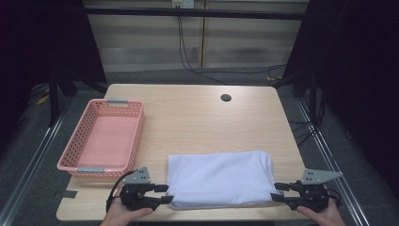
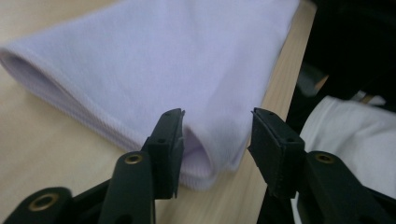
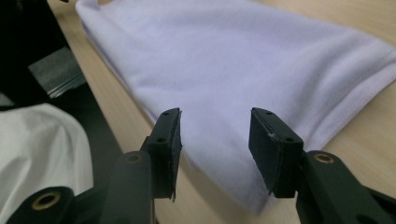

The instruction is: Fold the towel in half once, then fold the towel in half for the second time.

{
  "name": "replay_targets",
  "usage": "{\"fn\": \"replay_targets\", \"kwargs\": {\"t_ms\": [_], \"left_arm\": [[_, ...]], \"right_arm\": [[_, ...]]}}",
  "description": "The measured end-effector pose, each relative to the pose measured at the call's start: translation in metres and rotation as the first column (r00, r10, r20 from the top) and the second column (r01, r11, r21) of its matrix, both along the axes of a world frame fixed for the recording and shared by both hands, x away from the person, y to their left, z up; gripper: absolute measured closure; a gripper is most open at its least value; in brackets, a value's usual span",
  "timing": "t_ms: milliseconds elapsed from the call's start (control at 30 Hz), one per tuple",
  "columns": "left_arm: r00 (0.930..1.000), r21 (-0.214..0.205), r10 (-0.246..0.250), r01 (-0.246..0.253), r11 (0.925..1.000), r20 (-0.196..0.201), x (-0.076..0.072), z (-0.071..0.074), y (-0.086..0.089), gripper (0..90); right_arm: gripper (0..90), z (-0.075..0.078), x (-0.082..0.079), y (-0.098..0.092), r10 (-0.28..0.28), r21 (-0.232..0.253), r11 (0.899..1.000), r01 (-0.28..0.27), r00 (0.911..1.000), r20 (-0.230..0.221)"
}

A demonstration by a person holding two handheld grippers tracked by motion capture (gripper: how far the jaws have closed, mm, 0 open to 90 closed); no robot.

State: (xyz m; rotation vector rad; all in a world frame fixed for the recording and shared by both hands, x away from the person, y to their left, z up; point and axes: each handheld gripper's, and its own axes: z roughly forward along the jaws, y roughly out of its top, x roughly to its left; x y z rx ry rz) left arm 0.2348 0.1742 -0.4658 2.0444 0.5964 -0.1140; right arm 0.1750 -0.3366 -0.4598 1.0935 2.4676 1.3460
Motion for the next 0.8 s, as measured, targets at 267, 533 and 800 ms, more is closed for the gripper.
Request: {"fn": "replay_targets", "kwargs": {"t_ms": [267,533,800], "left_arm": [[0.9921,0.13,0.121,-0.124,0.9837,0.035,0.049,-0.006,-0.024,55.1],[0.9942,0.228,0.107,-0.106,0.9678,0.011,0.068,-0.026,-0.043,55.5],[0.9928,0.231,0.118,-0.12,0.9656,0.022,0.066,-0.027,-0.045,54.8]], "right_arm": [[54.8,-0.007,0.019,0.041,-0.033,0.044,0.999,0.033,0.9994,0.007],[46.5,-0.023,0.036,0.119,0.133,-0.028,0.99,-0.135,0.9889,-0.066],[40.1,-0.034,0.049,0.176,0.243,-0.078,0.965,-0.25,0.9661,-0.088]]}}
